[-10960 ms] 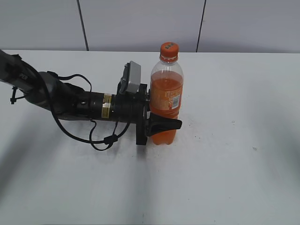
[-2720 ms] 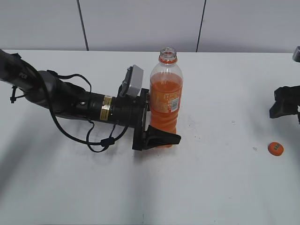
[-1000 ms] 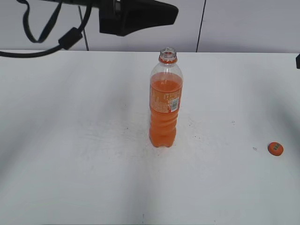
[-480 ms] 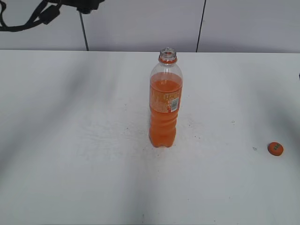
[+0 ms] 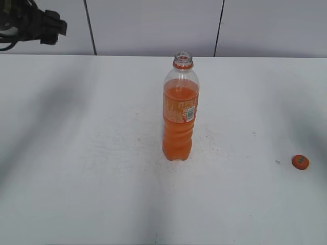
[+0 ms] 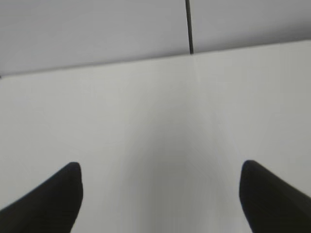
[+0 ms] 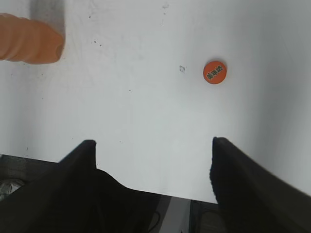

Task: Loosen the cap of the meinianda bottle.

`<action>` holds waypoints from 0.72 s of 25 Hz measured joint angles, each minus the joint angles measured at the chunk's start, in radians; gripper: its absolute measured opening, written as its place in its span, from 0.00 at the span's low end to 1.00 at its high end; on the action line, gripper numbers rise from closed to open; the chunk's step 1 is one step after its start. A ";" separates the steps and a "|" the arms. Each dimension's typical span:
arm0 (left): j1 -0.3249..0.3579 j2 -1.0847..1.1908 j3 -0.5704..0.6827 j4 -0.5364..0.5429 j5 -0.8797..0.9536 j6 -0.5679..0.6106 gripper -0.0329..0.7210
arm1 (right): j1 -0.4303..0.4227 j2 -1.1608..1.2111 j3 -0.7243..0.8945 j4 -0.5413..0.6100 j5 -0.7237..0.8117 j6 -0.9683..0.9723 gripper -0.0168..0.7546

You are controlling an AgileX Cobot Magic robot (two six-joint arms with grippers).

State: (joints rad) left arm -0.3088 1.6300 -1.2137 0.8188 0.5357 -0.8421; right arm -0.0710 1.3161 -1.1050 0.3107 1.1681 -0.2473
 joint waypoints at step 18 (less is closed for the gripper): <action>0.276 0.000 -0.155 -0.780 0.669 0.739 0.82 | 0.000 -0.033 0.000 -0.034 0.045 0.003 0.73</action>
State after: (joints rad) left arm -0.0326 1.6300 -1.3686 0.0385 1.2046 -0.1031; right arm -0.0710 1.2832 -1.1050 0.2764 1.2135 -0.2443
